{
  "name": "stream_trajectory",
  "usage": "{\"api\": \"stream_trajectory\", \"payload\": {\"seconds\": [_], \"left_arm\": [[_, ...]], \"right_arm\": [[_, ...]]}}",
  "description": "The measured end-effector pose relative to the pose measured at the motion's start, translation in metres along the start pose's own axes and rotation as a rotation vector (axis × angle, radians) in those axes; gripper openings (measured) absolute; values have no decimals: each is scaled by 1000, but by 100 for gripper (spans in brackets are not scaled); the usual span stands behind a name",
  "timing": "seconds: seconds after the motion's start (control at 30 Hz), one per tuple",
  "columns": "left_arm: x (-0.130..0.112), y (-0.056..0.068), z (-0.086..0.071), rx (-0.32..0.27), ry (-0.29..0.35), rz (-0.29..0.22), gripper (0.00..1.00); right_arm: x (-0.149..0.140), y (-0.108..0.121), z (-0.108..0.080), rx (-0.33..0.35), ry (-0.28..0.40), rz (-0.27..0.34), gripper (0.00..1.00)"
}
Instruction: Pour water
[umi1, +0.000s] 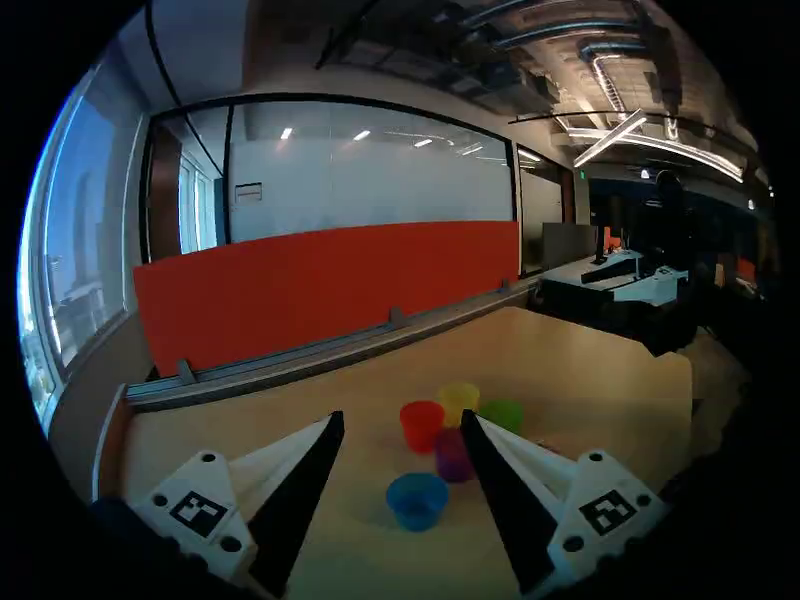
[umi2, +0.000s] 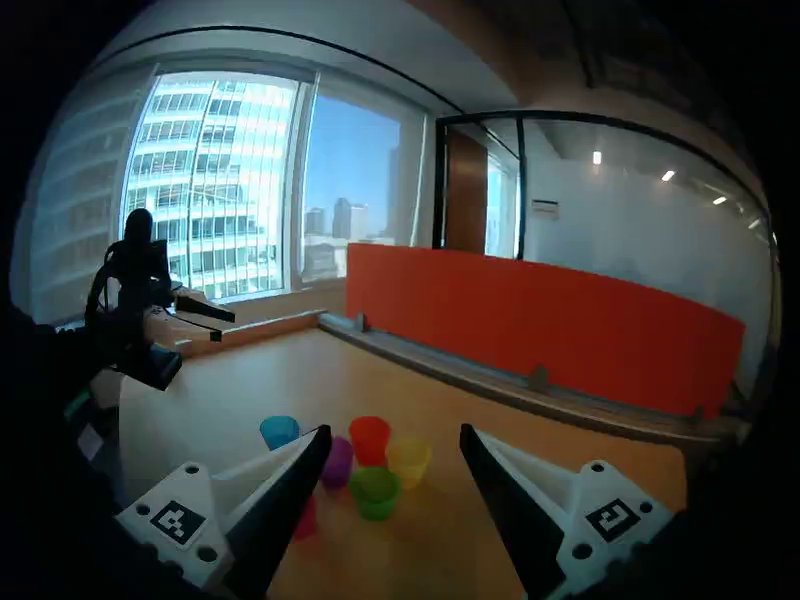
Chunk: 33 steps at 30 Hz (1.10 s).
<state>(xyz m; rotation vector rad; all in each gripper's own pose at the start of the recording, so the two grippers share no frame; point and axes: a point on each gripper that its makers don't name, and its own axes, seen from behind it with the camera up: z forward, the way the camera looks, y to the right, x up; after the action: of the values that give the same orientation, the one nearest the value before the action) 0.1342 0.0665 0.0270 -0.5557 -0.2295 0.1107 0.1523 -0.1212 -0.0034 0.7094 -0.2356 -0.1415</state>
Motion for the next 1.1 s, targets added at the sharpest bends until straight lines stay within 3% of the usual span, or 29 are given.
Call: {"api": "stream_trajectory", "payload": {"seconds": [0.47,1.1], "left_arm": [[-52,5,12,-10,-82,16,86],[-100,15,24,-39,-163,28,86]], "right_arm": [[-36,-2,8,17,-61,-26,99],[-70,1,20,36,-117,-18,99]]}}
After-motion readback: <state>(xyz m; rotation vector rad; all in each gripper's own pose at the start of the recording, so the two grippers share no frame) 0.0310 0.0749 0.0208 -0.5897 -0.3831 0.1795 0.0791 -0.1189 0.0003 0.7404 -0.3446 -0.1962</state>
